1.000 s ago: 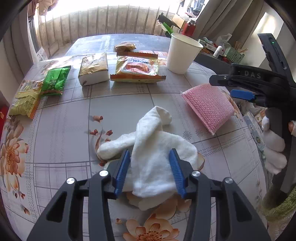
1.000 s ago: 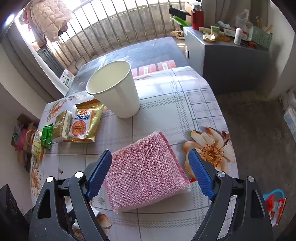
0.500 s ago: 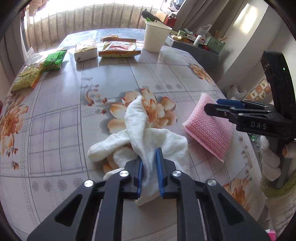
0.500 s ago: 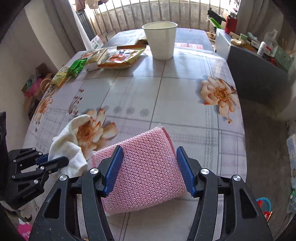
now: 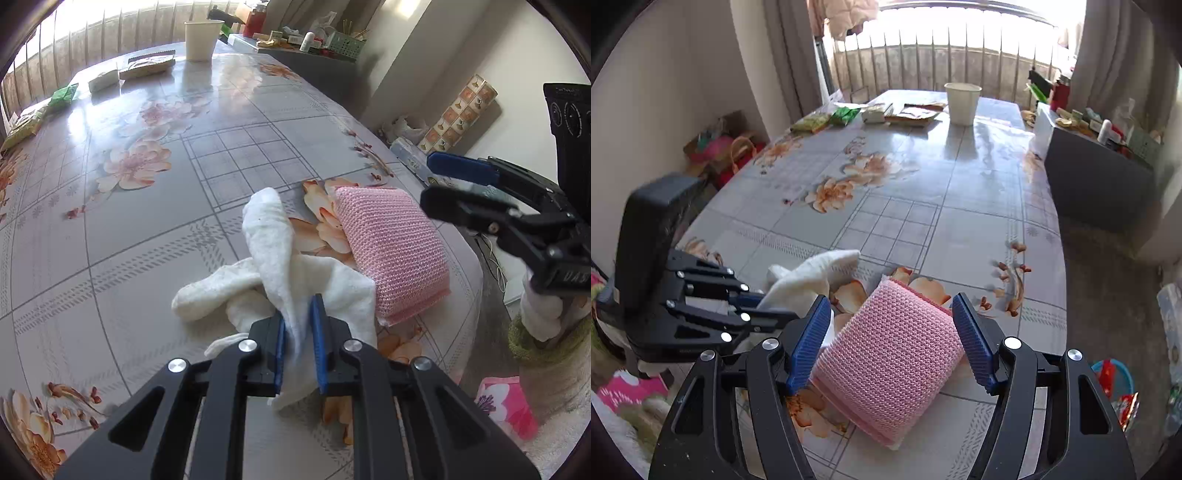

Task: Collect trash
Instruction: 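Lift and carry the pink pad and white cloth toward the blue wastebasket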

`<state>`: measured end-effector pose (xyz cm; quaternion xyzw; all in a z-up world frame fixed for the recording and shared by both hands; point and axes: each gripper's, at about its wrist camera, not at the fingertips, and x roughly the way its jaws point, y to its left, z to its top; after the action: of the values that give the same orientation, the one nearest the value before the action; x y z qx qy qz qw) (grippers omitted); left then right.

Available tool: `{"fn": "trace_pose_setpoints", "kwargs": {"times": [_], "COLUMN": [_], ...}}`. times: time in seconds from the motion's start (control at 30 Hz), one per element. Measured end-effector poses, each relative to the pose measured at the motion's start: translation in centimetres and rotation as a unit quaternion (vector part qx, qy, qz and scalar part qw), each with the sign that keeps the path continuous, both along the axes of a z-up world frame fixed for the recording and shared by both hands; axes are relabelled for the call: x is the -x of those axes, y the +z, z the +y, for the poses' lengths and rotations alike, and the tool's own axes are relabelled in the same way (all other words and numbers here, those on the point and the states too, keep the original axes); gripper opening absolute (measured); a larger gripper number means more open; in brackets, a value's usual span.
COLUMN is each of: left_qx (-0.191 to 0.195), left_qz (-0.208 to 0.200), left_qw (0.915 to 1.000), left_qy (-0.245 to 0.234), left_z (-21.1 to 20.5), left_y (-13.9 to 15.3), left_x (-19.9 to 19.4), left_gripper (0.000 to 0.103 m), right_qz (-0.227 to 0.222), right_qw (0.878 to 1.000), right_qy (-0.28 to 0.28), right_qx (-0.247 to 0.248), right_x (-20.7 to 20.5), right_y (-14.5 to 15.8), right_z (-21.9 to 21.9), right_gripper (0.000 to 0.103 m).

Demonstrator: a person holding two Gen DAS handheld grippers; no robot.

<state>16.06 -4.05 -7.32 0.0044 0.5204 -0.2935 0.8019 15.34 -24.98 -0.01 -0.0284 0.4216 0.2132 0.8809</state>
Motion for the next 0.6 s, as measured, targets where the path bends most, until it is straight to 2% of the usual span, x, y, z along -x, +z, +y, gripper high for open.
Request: {"fn": "trace_pose_setpoints", "kwargs": {"times": [0.07, 0.17, 0.27, 0.37, 0.47, 0.6], "left_qx": [0.010, 0.014, 0.008, -0.015, -0.023, -0.016], "left_qz": [0.006, 0.005, -0.001, -0.010, -0.012, -0.006], "left_qw": [0.9999, 0.9999, 1.0000, 0.9998, 0.9995, 0.9994], "left_qy": [-0.001, 0.001, 0.004, 0.009, 0.018, 0.032], "left_z": [-0.3, -0.2, 0.3, 1.2, 2.0, 3.1], "left_y": [-0.1, -0.1, -0.1, 0.1, 0.3, 0.1], "left_x": [0.6, 1.4, 1.2, 0.9, 0.7, 0.2], "left_gripper": [0.013, 0.013, 0.013, 0.015, 0.019, 0.025], "right_qz": [-0.004, 0.040, 0.078, 0.101, 0.109, 0.114], "right_qw": [0.997, 0.986, 0.983, 0.979, 0.977, 0.981], "right_qy": [-0.054, -0.122, -0.144, -0.164, -0.171, -0.152], "right_qx": [-0.054, -0.108, -0.085, -0.070, -0.065, -0.029], "right_x": [1.0, 2.0, 2.6, 2.5, 1.8, 0.8], "right_y": [1.3, 0.9, -0.9, -2.4, -3.4, -4.1], "right_z": [-2.5, -4.8, -4.1, -2.8, -1.8, 0.2], "right_gripper": [0.074, 0.080, 0.086, 0.087, 0.089, 0.091]}}
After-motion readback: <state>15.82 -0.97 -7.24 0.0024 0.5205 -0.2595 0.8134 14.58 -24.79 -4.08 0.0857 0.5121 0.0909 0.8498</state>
